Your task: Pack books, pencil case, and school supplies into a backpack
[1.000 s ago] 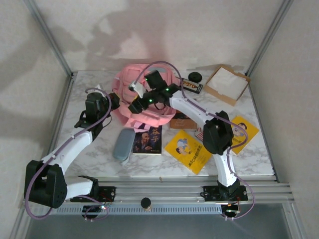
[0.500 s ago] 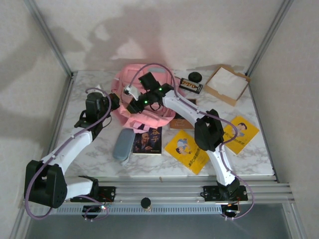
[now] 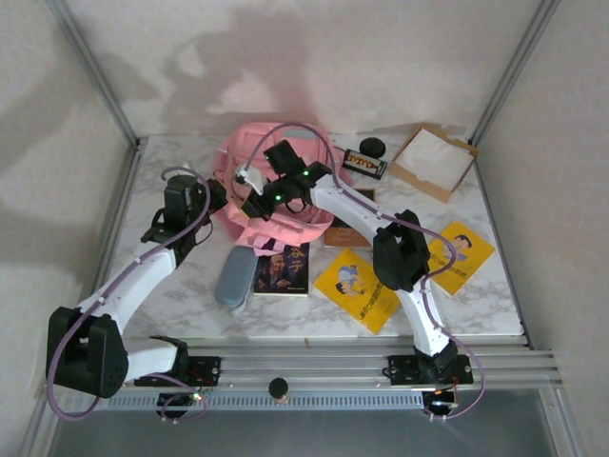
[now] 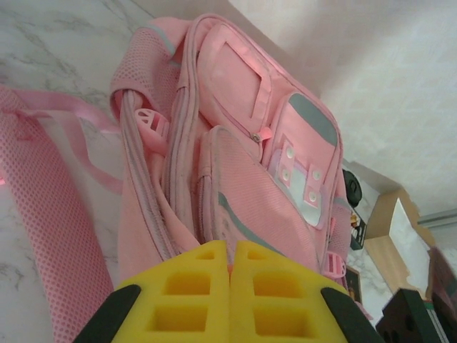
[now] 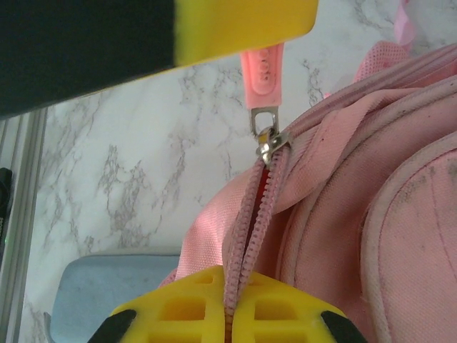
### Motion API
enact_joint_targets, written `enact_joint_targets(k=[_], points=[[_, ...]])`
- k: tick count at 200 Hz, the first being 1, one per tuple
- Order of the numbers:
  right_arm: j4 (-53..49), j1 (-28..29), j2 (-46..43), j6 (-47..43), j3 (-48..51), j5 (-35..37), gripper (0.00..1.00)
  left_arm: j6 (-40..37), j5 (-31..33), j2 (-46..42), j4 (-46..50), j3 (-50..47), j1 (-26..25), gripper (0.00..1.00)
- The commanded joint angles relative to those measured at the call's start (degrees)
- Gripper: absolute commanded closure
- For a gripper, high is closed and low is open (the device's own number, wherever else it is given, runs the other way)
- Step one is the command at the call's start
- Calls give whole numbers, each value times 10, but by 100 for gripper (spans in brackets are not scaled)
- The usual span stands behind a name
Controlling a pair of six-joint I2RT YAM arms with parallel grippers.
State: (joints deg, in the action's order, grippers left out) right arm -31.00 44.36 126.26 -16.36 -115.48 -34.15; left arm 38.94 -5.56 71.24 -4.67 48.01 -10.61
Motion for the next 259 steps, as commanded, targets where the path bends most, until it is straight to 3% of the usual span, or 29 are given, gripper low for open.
enact_joint_targets(k=[1, 75, 120, 168, 206, 227, 259], points=[[22, 1, -59, -8, 19, 0, 100, 35, 31, 11, -9, 22, 33, 100], [71, 3, -141, -32, 108, -53, 100, 49, 28, 59, -12, 30, 81, 100], [72, 6, -168, -34, 111, -63, 100, 55, 20, 141, -39, 39, 121, 100], [63, 12, -160, -53, 110, -51, 100, 63, 41, 243, -44, 102, 151, 100], [65, 19, -114, -83, 83, -36, 100, 75, 32, 298, -53, 125, 209, 100], [45, 22, -74, -97, 36, -35, 100, 66, 43, 285, -26, 124, 229, 100], [0, 22, -35, -134, 12, 7, 100, 51, 76, 209, -46, 40, 243, 100]])
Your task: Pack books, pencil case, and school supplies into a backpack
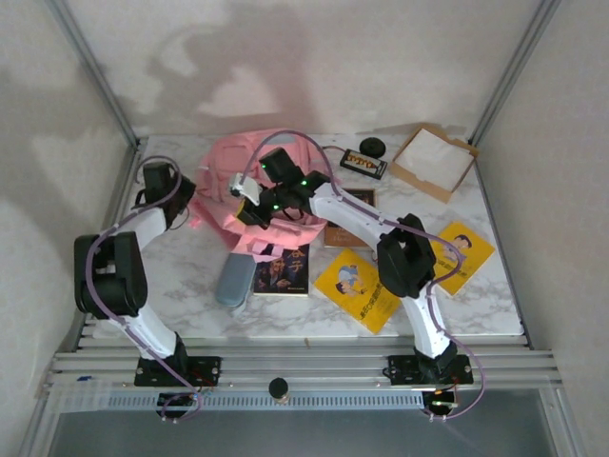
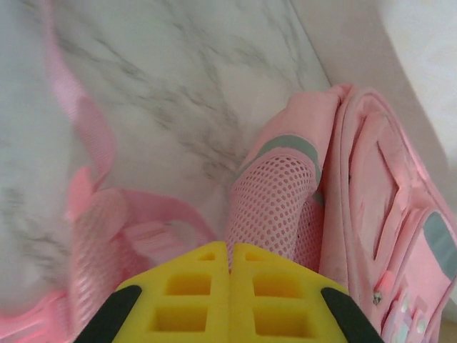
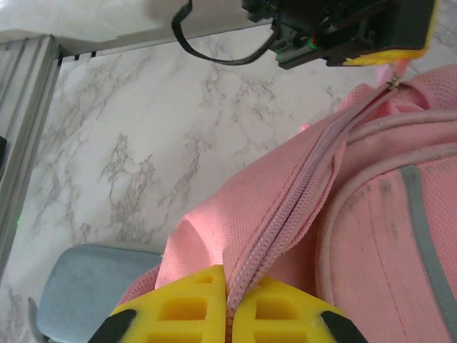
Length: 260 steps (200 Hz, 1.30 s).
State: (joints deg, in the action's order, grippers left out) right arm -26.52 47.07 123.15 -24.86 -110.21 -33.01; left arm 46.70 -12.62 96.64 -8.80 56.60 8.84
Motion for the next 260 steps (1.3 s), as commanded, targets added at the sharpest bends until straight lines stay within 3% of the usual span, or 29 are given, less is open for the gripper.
enact_joint_targets(k=[1, 28, 54, 77, 87, 100, 134, 161, 197, 218, 235, 260], points=[[-45, -6, -2, -50, -41, -3, 100, -27, 147, -46, -4, -47, 49, 100], [-60, -6, 14, -55, -55, 15, 100, -25, 129, -48, -13, -74, 45, 100], [-53, -5, 10, -41, -55, 19, 78, -31, 124, -53, 0, -61, 39, 100], [-44, -5, -3, -27, -47, 27, 53, -44, 126, -80, 22, -53, 29, 55], [-34, -6, -16, -16, -36, 28, 46, -45, 131, -101, 33, -58, 29, 43], [-15, -6, -40, 6, -10, 33, 37, -47, 143, -128, 48, -64, 28, 36], [67, -20, -138, 132, 116, 32, 17, -60, 150, -192, 82, -77, -4, 28], [140, -53, -237, 266, 253, 71, 2, -75, 130, -227, 98, -81, -79, 24], [167, -114, -336, 435, 404, 108, 1, -102, 116, -248, 154, -68, -230, 20], [154, -131, -362, 500, 470, 152, 1, -90, 111, -259, 160, -84, -314, 18], [182, -183, -384, 569, 534, 144, 1, -75, 108, -251, 129, -98, -383, 17], [165, -233, -390, 575, 559, 183, 1, -42, 112, -195, 76, -82, -459, 17]])
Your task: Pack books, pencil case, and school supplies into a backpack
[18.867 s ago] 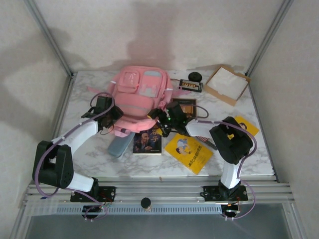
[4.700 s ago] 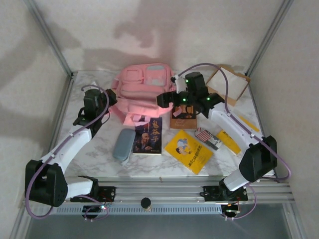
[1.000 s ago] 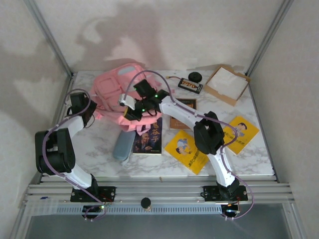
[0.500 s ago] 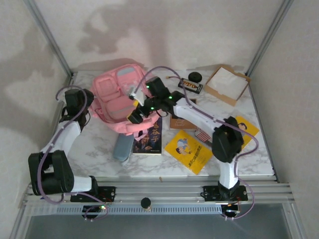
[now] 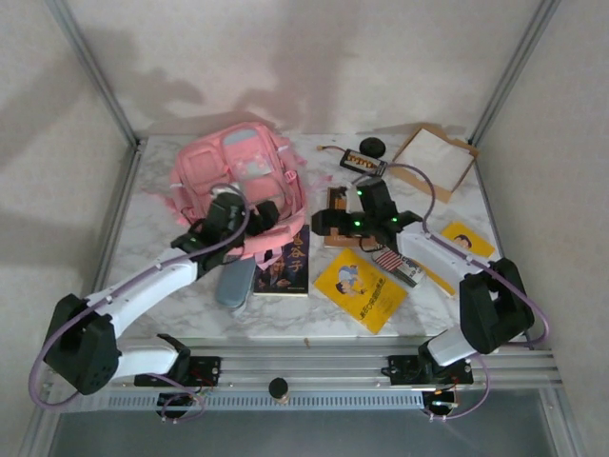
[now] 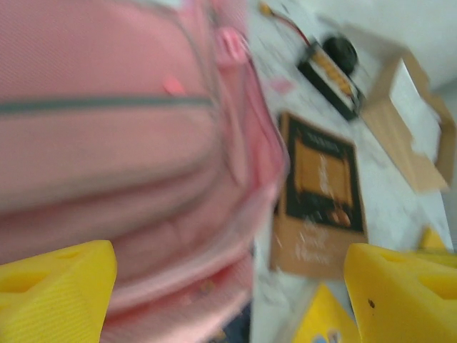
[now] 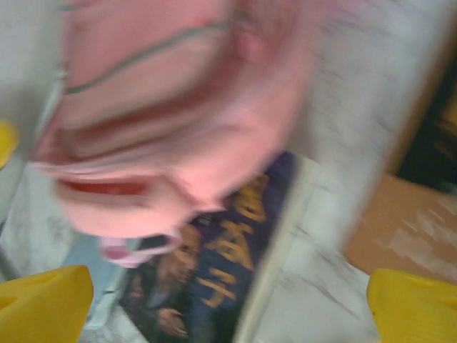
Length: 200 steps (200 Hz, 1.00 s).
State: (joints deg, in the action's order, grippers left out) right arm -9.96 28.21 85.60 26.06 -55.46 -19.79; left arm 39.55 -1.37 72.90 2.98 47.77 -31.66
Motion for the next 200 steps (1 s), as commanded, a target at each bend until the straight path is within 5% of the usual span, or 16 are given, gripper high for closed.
enact_joint_targets(k=[1, 56, 103, 200], points=[[-2, -46, -14, 65, 11, 52, 1, 31, 0, 46, -43, 8, -57, 17], [20, -153, 49, 60, 10, 24, 1, 53, 1, 246, -106, 139, -130, 15], [46, -172, 118, 61, -16, 3, 1, 35, 14, 402, -74, 269, -128, 15], [41, -195, 202, 14, -55, -46, 11, 42, -10, 540, 8, 402, -99, 16]])
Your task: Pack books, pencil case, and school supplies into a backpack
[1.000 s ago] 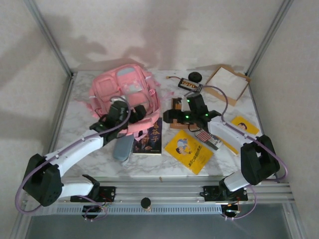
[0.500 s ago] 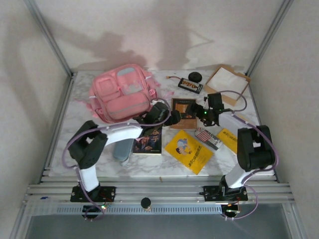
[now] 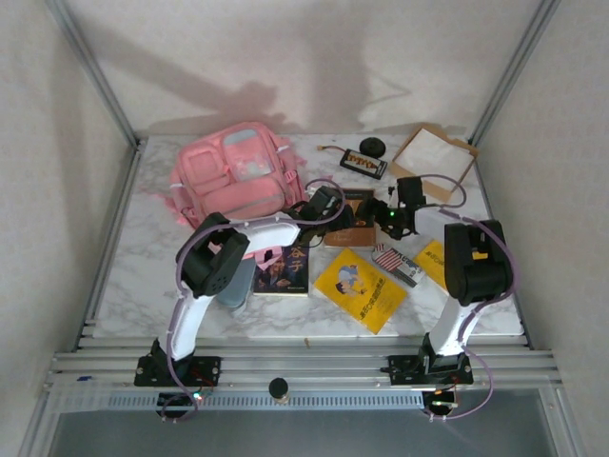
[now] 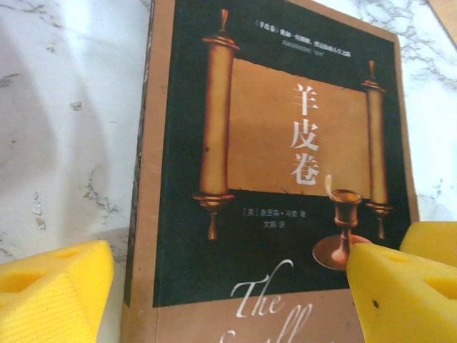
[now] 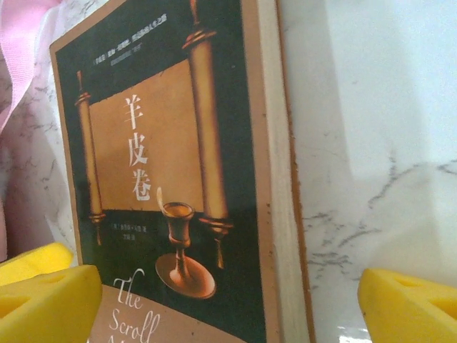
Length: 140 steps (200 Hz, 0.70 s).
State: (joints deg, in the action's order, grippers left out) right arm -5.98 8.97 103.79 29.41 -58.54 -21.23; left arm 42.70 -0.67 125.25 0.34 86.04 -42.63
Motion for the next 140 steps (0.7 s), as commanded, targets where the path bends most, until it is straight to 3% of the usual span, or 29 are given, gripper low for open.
enact_joint_targets(k=[1, 45, 77, 110, 140], points=[[1, -2, 22, -20, -24, -32, 11, 11, -18, 18, 35, 20, 11, 16], [1, -4, 47, -29, -35, -66, 19, 31, -81, 39, 36, 40, 10, 20], [8, -10, 53, -34, -28, -91, 31, 50, -138, 32, -1, 36, 9, 24], [30, -18, 43, -34, -19, -139, 48, 69, -158, 16, -38, 19, 9, 25], [34, -21, 22, -28, -24, -183, 48, 64, -124, 24, -4, 31, 11, 27]])
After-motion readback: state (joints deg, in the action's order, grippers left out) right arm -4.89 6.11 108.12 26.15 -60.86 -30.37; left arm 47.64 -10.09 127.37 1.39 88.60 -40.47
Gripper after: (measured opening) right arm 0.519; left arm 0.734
